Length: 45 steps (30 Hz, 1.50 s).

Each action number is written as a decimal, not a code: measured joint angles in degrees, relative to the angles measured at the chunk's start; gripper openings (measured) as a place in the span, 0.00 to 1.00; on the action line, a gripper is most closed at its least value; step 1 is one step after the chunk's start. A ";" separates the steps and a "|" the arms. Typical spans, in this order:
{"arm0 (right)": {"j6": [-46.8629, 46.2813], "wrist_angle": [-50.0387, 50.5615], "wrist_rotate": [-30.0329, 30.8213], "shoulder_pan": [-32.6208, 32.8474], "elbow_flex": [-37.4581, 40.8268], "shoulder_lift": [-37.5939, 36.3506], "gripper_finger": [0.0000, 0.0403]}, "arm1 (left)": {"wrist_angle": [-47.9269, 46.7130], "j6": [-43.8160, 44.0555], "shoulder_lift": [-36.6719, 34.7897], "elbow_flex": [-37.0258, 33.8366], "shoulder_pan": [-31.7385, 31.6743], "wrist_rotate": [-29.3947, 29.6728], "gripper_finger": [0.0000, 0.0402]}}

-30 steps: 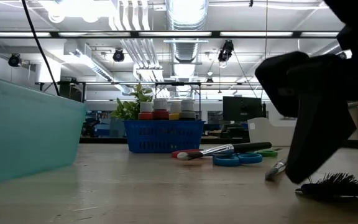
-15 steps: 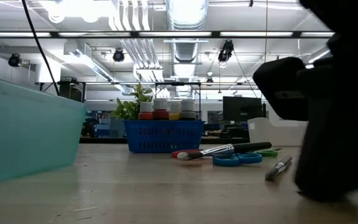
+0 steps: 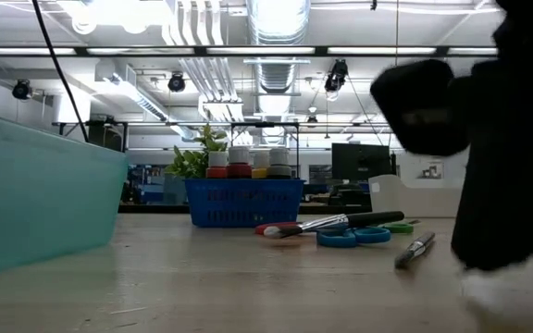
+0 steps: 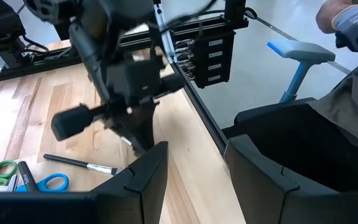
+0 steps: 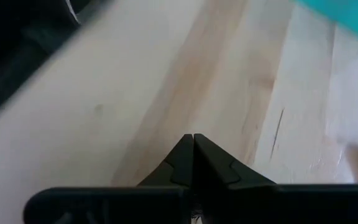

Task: Pick & Place Paint Supplies
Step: Put the brow brush into the green bin

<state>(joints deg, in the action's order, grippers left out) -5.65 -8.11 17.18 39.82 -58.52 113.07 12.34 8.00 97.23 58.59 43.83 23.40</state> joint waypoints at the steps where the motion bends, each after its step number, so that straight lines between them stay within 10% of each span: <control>1: 0.32 -0.27 0.02 0.02 -0.24 -0.53 0.02 | 0.00 0.01 0.00 0.00 0.00 0.00 0.43; 13: 12.44 -1.52 0.75 -0.56 -5.16 -4.60 0.02 | -4.01 -0.47 -0.26 0.00 0.78 1.71 0.43; 23: 24.70 -1.89 -4.44 -5.88 -15.48 -1.64 0.02 | -15.70 1.88 -6.27 0.00 5.36 14.77 0.43; 33: 31.97 1.23 -11.07 -12.30 -30.61 7.19 0.02 | -21.51 -0.01 -16.10 0.02 12.36 30.70 0.43; 45: 34.84 12.37 -19.46 -17.97 -57.89 24.95 0.02 | -21.68 -4.86 -19.04 0.02 12.70 32.44 0.43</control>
<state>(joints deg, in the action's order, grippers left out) 29.19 4.26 -2.28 21.84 -116.41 138.02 -9.34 3.14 78.19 58.61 56.53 55.83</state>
